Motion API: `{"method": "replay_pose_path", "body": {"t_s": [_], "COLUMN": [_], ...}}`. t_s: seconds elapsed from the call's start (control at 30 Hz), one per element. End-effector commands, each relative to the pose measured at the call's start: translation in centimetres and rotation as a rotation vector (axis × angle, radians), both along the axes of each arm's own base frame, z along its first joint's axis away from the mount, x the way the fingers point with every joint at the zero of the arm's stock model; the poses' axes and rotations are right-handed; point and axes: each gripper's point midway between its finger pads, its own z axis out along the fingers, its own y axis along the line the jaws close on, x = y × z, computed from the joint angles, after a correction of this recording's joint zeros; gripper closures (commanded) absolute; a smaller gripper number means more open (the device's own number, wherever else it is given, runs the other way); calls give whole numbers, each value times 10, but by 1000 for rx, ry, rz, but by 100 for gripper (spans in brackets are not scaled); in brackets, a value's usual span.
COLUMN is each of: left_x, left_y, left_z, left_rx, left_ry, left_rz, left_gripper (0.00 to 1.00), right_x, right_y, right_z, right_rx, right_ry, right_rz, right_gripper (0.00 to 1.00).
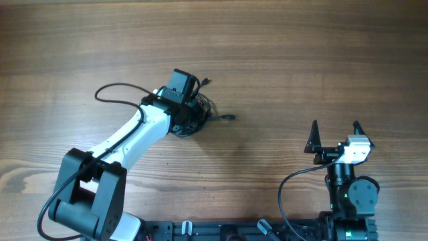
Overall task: Untangle cables
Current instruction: 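Lift the cable bundle with the left gripper and hold it up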
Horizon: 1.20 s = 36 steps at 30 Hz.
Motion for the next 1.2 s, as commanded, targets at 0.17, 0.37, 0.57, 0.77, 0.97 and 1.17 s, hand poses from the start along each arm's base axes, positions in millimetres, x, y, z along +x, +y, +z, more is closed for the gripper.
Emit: {"method": "replay_pose_path", "body": {"t_s": [0.17, 0.37, 0.57, 0.77, 0.97, 1.17], "left_x": [-13, -16, -18, -14, -12, -7], "left_y": [-11, -16, -15, -13, -13, -7], "left_z": [-8, -20, -28, -28, -28, -27], "left_rx": [-67, -40, -28, -17, -17, -11], "left_ry": [97, 116, 131, 113, 104, 93], "left_rz": [200, 250, 251, 258, 256, 242], "left_gripper": [64, 65, 69, 79, 94, 96], "right_x": [-1, -1, -1, -1, -1, -1], "right_y": [-4, -4, -4, -4, -4, -4], "right_z": [2, 2, 2, 2, 2, 2], "right_rx": [-8, -8, -8, -8, -8, -8], "right_ry": [-9, -10, -10, -9, -9, -9], "right_rz": [-19, -19, -19, -19, -19, -19], "right_gripper": [0, 0, 0, 0, 0, 0]}}
